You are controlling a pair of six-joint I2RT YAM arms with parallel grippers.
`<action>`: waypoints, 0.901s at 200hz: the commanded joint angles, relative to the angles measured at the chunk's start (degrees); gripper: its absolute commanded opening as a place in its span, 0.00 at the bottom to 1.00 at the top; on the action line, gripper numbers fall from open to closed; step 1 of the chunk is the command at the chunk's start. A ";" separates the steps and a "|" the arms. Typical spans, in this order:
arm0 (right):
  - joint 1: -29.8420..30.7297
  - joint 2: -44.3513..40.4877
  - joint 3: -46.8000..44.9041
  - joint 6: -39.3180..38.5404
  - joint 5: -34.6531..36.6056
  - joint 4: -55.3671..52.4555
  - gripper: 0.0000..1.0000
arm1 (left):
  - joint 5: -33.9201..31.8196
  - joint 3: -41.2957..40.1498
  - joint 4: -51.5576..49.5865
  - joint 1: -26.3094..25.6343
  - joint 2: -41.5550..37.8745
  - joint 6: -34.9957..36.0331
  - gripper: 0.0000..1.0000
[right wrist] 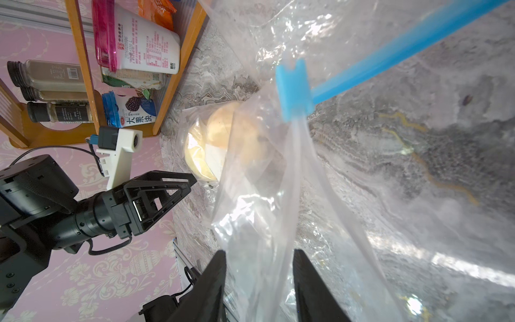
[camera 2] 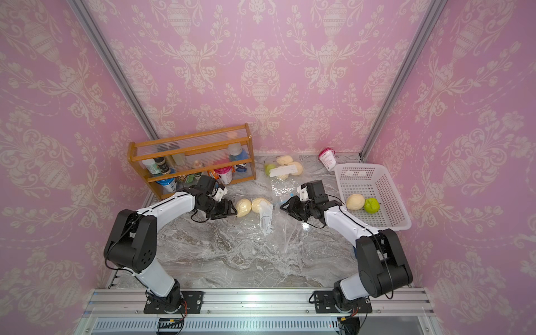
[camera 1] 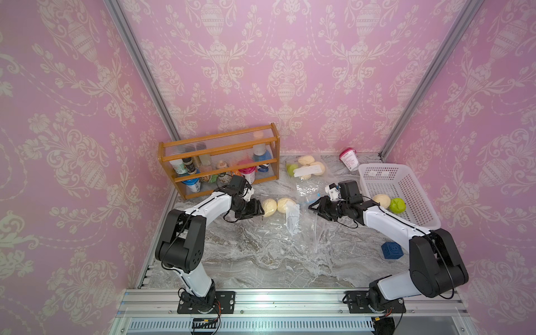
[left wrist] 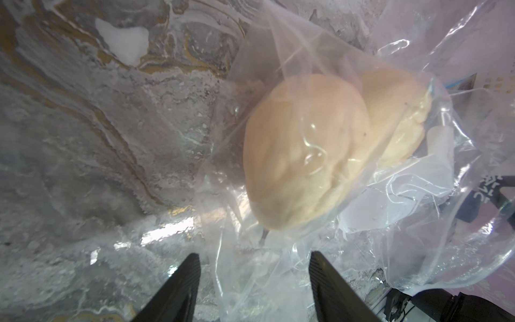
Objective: Open the zip-top bag and take out the pear
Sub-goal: Adjust the zipper food storage bag at the center of the board.
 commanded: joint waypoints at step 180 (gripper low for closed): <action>0.57 1.09 -4.26 -5.11 2.00 6.21 0.00 | -2.52 9.10 -4.51 -0.08 -9.22 1.65 0.00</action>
